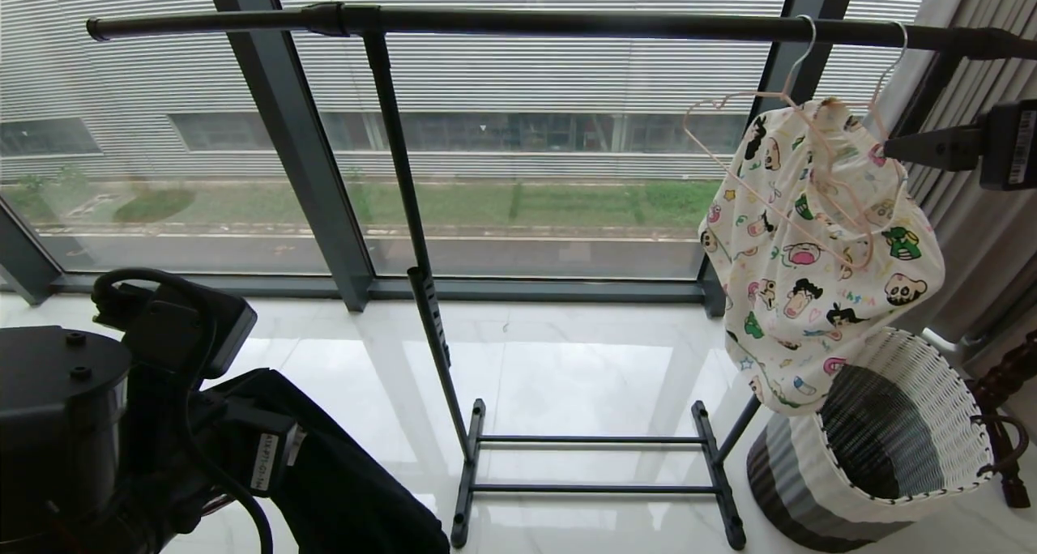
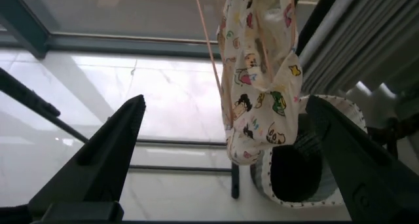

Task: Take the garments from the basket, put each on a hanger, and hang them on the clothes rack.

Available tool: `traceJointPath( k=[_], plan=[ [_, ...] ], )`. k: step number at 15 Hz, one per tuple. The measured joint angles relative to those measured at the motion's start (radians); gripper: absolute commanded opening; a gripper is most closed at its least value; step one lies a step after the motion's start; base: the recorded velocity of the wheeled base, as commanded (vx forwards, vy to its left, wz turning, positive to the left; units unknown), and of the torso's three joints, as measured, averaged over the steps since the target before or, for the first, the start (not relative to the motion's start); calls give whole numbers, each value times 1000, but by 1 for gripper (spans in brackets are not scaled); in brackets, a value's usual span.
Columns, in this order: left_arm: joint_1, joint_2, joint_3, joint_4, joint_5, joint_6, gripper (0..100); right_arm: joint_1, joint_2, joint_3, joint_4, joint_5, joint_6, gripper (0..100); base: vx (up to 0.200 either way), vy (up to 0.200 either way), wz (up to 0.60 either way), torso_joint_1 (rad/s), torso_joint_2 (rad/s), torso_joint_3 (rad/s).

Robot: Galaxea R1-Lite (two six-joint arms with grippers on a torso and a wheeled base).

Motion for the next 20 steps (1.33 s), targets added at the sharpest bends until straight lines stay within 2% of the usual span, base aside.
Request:
traceJointPath(
  k=[2, 8, 10, 13, 17, 18, 20],
  plan=[
    [0, 0, 1, 0, -1, 0, 0, -23, -2, 47, -29, 46, -55, 100, 200, 0, 0, 12, 5, -2],
    [0, 0, 1, 0, -1, 0, 0, -50, -8, 107, -42, 83, -51, 100, 200, 0, 0, 3, 2, 1],
    [0, 0, 1, 0, -1, 0, 0, -79, -17, 127, -41, 163, -51, 100, 200, 0, 0, 0, 2, -5],
    [-5, 0, 7, -1, -1, 0, 0, -129, -32, 164, -43, 234, -53, 100, 0, 0, 0, 0, 0, 0],
    [-37, 0, 9, -1, -1, 0, 0, -144, -47, 223, -56, 276, -53, 100, 0, 0, 0, 0, 0, 0],
    [-45, 0, 9, -2, -1, 0, 0, -146, -48, 247, -95, 281, -53, 100, 0, 0, 0, 0, 0, 0],
    [-53, 0, 9, -6, -1, 0, 0, -153, -48, 322, -207, 340, -55, 100, 0, 0, 0, 0, 0, 0]
  ],
)
